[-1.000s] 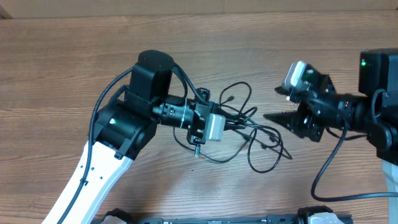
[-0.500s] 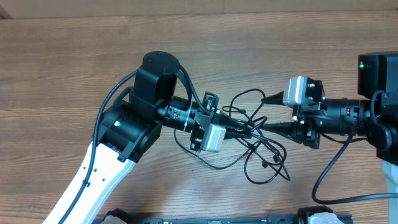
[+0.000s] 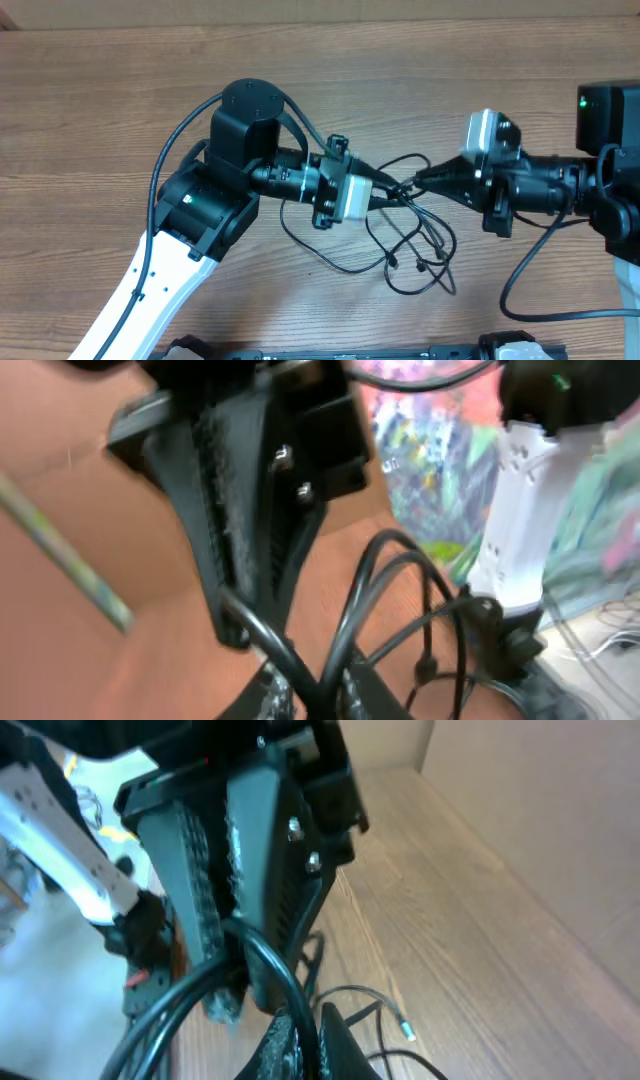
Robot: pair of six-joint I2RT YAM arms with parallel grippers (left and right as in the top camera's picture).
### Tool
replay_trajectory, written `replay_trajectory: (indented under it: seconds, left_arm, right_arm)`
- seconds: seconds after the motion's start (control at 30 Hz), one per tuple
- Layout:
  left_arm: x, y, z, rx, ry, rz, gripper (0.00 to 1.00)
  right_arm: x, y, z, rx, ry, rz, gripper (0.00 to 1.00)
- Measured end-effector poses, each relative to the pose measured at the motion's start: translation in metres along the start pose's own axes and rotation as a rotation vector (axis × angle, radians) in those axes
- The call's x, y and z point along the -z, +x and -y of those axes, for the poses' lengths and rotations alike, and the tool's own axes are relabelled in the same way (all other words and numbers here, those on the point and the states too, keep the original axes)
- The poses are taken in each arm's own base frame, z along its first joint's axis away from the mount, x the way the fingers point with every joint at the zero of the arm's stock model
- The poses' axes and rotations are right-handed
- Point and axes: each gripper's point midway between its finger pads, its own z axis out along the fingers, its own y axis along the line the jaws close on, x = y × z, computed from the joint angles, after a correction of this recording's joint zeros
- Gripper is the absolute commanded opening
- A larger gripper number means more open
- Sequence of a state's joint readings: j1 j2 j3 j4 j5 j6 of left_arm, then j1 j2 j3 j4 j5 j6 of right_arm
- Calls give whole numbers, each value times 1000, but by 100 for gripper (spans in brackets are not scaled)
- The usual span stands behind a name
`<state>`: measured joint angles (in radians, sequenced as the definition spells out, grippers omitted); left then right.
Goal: Untangle cables
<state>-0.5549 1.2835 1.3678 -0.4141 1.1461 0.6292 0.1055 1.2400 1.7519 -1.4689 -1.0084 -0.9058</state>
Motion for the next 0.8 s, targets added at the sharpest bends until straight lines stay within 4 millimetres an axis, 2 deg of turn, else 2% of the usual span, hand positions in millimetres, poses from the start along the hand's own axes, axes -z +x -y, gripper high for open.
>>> replay_trajectory:
  seconds: [0.03, 0.07, 0.17, 0.27, 0.3, 0.33, 0.4, 0.53, 0.7, 0.8]
  left_arm:
    - [0, 2, -2, 74, -14, -10, 36]
    - [0, 4, -6, 155, -33, -19, 37]
    - [11, 10, -18, 424, -92, -25, 59]
    - [31, 14, -29, 619, -126, -1, 75]
    - [40, 14, -33, 675, -134, 11, 77]
    - [48, 15, -36, 718, -142, 21, 84]
    - [63, 19, -43, 791, -174, 37, 91]
    - [77, 22, -50, 846, -206, 51, 94]
    - [77, 20, -48, 896, -192, 59, 90]
    - [69, 18, -43, 925, -164, 58, 87]
  right_arm:
    - [0, -3, 6, -22, 24, 6, 4]
    - [0, -3, 9, -50, 34, 4, 4]
    - [0, -2, 11, -100, 44, -1, 4]
    - [0, -2, 12, -119, 52, -1, 4]
    - [0, -3, 13, -119, 54, -1, 4]
    - [0, -3, 13, -120, 55, -1, 4]
    - [0, -3, 13, -122, 56, 0, 4]
    - [0, -3, 14, -126, 56, 2, 4]
    - [0, -4, 14, -127, 57, 3, 4]
    - [0, -4, 14, -128, 58, 5, 4]
